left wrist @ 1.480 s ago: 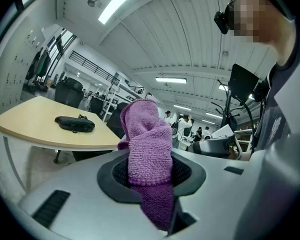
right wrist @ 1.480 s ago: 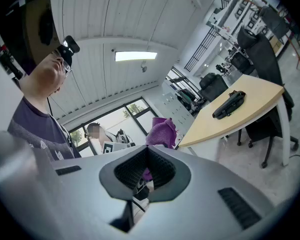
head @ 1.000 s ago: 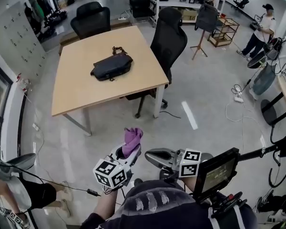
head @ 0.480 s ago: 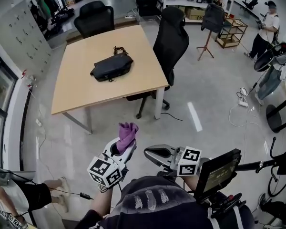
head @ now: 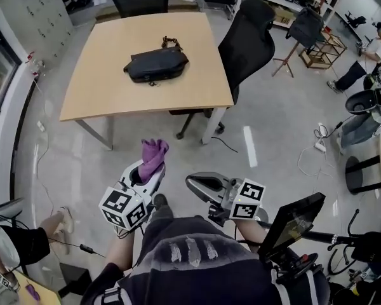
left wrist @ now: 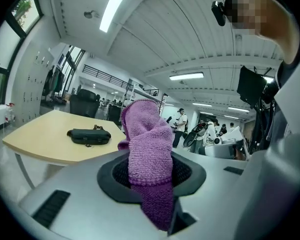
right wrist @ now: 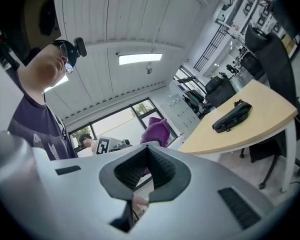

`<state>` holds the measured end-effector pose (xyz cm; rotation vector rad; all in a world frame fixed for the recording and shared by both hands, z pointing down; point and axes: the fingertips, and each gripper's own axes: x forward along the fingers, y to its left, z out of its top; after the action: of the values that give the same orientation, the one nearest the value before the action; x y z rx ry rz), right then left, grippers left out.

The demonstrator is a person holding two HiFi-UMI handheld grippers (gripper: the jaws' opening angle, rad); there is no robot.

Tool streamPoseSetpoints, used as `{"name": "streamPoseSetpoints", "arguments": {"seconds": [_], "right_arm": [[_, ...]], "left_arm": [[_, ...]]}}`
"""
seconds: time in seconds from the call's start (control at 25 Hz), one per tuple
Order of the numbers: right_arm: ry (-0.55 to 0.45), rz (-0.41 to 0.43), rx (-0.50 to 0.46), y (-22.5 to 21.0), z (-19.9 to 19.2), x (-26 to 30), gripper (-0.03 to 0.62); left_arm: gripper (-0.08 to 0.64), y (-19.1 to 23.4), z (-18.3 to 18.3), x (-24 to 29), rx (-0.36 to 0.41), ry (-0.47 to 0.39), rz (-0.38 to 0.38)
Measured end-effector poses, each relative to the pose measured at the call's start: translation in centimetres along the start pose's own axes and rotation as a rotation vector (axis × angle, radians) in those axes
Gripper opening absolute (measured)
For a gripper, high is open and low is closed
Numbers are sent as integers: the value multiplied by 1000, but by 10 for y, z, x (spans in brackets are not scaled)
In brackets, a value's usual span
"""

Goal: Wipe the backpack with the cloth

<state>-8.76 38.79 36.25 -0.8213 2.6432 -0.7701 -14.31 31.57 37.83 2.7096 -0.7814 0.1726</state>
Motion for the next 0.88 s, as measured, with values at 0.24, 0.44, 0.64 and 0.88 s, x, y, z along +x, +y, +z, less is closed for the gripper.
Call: {"name": "streamPoseSetpoints", "arguments": {"seconds": [0.24,0.44,0.64,0.88], "right_arm": [[74,-37,-8,-26,1,71,3],[87,-52,3,-49,13,126,3],[87,-58,15,-82,30,140,3],[60,-10,-14,-141,80,139,3]], "left_arm": [[120,77,2,3,-54,34,10],[120,137,15,11,-74,54,-4],[120,158,28,41,-89,25,-40],[120,190,53,114,-35,70,25]]}}
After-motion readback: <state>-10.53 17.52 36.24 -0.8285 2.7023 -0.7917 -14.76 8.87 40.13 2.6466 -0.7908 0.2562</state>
